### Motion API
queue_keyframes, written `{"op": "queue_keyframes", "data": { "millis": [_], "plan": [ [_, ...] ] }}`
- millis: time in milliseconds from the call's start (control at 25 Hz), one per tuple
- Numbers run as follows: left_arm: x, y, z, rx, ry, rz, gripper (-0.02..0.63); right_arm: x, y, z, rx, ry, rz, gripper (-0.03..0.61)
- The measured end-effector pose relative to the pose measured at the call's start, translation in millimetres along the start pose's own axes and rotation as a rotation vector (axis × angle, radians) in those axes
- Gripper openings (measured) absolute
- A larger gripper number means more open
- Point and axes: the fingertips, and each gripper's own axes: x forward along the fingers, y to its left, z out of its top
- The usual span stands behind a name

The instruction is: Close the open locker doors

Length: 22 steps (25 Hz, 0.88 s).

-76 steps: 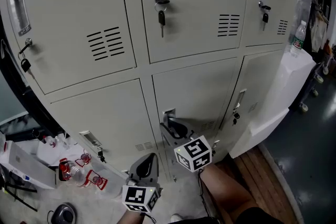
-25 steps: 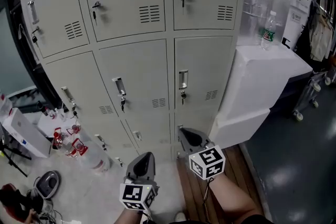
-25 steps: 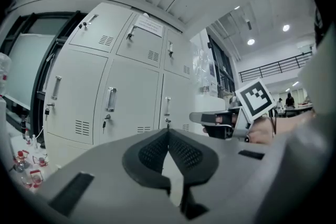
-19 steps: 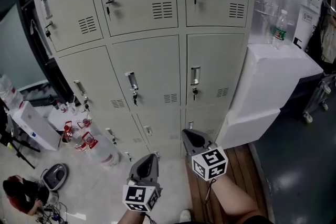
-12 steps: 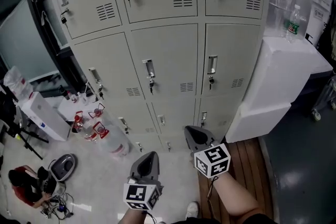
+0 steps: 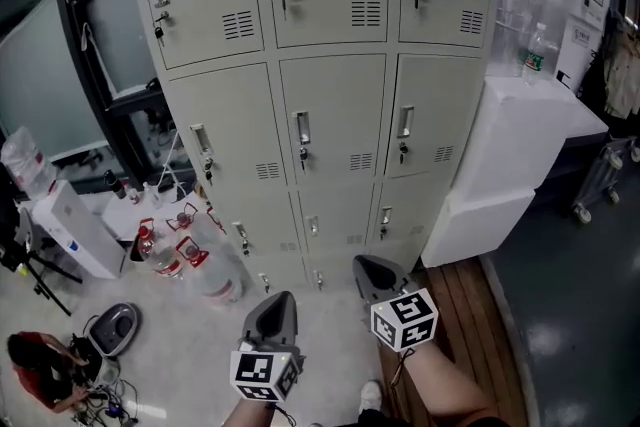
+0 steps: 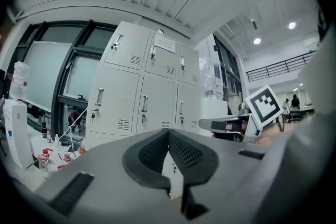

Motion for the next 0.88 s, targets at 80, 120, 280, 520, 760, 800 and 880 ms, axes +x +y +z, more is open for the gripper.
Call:
{"op": "queue_keyframes", "data": {
  "millis": [80,120,280,520,760,800,880],
  "plan": [
    [-13,1,0,-0.004,-0.002,-0.019,0.005,-13,11,0,0.000,-0.003,-0.026,0.001],
    [-19,1,-1,-0.005,-0.003,-0.029,0.003,-20,16,0,0.002,-0.005,-0.040,0.002],
    [-45,1,-4,-0.008,-0.002,-0.064,0.004,-46,35,-4,0.010,-0.010,-0.089,0.000],
    [-81,0,-8,-0.014,-0.003,-0.100,0.003,-79,67,-10,0.004,-0.011,-0.133,0.000],
    [-110,-3,-5,0.000,-0.015,-0.131,0.004,-102,97,-13,-0.001,-0.018,-0.153,0.000],
    [-115,-3,-5,-0.001,-0.014,-0.135,0.003,-104,101,-13,0.000,-0.018,-0.156,0.000],
    [-122,-4,-3,-0.009,-0.002,-0.146,0.003,-109,108,-14,0.001,-0.018,-0.159,0.000]
  ]
}}
